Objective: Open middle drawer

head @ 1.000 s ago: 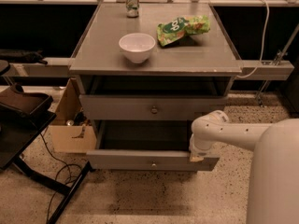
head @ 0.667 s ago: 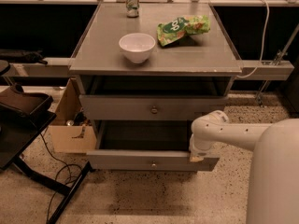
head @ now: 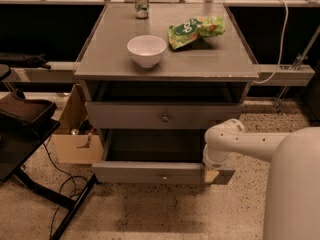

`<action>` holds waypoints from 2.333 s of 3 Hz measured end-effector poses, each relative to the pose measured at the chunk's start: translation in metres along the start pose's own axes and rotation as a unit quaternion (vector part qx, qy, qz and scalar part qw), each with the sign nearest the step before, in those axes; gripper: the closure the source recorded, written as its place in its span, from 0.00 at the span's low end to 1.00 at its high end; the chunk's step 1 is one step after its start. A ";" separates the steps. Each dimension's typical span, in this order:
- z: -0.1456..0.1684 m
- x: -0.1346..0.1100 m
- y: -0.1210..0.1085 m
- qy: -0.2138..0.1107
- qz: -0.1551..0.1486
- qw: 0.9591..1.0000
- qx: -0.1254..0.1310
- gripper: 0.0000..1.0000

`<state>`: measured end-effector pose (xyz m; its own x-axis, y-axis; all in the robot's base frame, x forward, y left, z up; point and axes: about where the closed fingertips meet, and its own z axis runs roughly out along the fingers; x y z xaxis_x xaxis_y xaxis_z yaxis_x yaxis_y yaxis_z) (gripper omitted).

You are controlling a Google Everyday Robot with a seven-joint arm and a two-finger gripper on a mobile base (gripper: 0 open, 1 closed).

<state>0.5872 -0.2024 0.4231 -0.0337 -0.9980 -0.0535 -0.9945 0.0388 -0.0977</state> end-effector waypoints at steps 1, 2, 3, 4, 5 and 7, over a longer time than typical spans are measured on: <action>0.000 0.000 0.000 0.000 0.000 1.000 0.000 0.00; 0.000 0.000 0.000 0.000 0.000 1.000 0.000 0.00; 0.009 0.004 0.017 0.006 0.000 1.000 -0.015 0.00; 0.012 0.013 0.066 0.016 0.016 0.998 -0.056 0.18; 0.006 0.012 0.100 0.019 0.012 0.996 -0.088 0.43; -0.013 0.007 0.105 0.024 -0.003 0.995 -0.099 0.97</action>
Offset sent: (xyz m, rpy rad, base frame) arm 0.0000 0.0000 0.0000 0.0000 0.0000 0.0000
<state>0.4812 -0.2057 0.4248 -0.0277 -0.9996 -0.0062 -0.9947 0.0269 0.0994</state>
